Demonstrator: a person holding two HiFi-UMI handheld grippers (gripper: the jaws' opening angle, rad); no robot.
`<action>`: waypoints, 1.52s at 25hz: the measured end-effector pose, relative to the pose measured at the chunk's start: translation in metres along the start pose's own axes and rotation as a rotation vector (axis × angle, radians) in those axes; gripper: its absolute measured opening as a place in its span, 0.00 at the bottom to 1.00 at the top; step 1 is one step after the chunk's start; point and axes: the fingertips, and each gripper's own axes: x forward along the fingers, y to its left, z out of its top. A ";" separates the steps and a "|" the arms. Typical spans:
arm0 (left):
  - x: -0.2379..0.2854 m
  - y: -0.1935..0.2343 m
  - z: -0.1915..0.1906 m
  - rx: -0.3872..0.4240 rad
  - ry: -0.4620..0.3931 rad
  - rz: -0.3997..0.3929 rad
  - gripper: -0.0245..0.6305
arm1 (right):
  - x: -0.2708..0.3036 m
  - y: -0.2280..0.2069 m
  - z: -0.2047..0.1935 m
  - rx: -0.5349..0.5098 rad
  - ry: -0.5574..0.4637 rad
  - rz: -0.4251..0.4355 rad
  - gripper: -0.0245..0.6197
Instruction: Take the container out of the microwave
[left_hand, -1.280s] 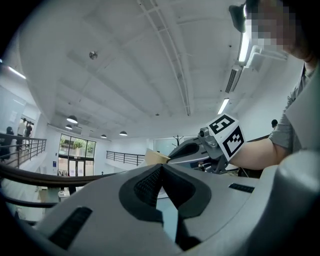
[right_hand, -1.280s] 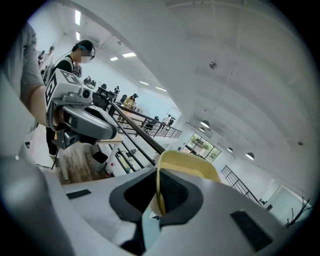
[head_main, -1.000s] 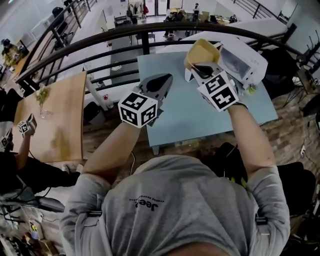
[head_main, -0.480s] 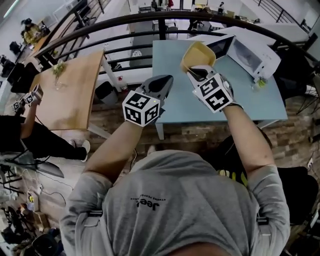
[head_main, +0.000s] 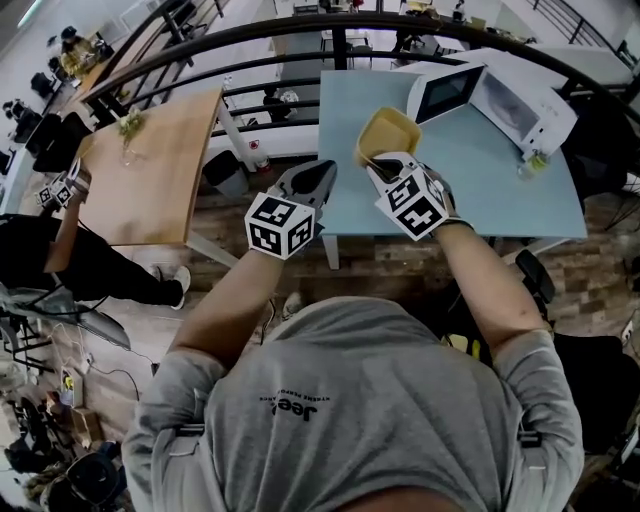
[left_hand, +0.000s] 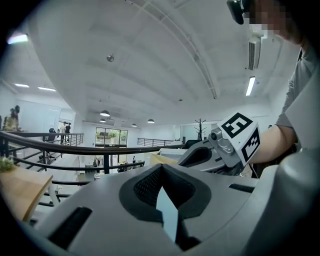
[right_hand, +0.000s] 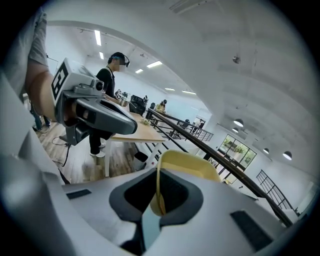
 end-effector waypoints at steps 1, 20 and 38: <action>-0.001 0.004 -0.006 -0.004 0.008 0.003 0.05 | 0.005 0.005 -0.002 -0.002 0.007 0.005 0.09; -0.005 0.081 -0.109 -0.034 0.191 -0.160 0.05 | 0.121 0.099 -0.052 0.050 0.211 0.014 0.09; -0.025 0.110 -0.188 -0.083 0.331 -0.222 0.05 | 0.201 0.167 -0.120 0.024 0.361 0.072 0.09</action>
